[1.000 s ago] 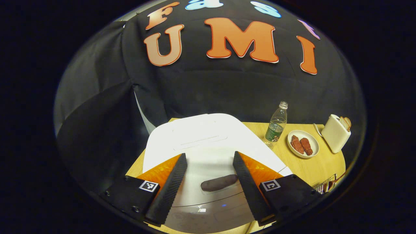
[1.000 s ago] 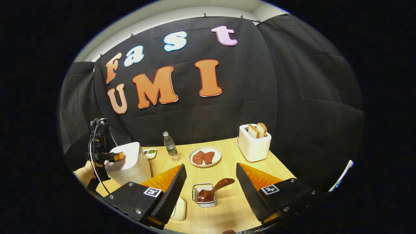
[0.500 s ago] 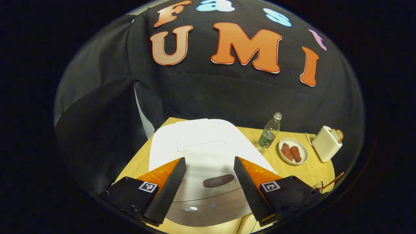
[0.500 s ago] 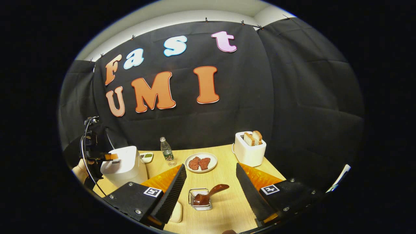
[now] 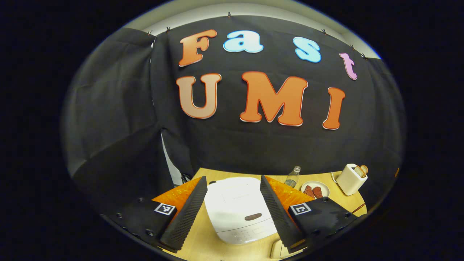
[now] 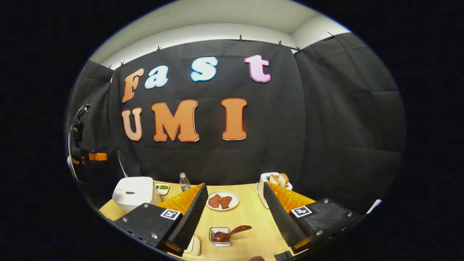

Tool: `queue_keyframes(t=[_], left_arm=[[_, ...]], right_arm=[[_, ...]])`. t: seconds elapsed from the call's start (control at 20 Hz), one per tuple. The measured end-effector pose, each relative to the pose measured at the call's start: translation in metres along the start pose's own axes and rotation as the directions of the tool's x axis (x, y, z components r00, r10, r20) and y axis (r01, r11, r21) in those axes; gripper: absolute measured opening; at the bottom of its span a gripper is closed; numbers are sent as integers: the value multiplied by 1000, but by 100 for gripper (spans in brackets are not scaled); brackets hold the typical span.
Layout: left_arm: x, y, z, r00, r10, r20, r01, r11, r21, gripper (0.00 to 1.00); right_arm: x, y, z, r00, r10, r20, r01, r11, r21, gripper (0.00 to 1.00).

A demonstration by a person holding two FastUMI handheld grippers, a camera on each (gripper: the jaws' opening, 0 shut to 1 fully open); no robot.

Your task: Close the left gripper, press the button to open the rice cooker; take a wooden spoon from the chopstick holder with the right hand, scoop a spoonful of rice and pour it into the rice cooker, then put the wooden spoon back into the chopstick holder.

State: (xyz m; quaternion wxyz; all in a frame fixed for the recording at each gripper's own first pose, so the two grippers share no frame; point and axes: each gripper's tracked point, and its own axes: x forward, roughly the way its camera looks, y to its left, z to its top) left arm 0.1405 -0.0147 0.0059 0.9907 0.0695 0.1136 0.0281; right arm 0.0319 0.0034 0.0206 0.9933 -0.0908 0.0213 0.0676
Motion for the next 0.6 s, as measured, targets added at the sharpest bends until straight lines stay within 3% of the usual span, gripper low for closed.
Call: queue_keyframes(t=[0.2, 0.6], left_arm=[[-61, 18, 56, 991, 1, 131, 5, 999, -39, 99], [-129, 50, 75, 973, 20, 231, -6, 998, -62, 98]], right_arm=[[-9, 1, 20, 999, -16, 40, 17, 1000, -27, 95], [-24, 10, 15, 999, -33, 42, 33, 999, 2, 95]])
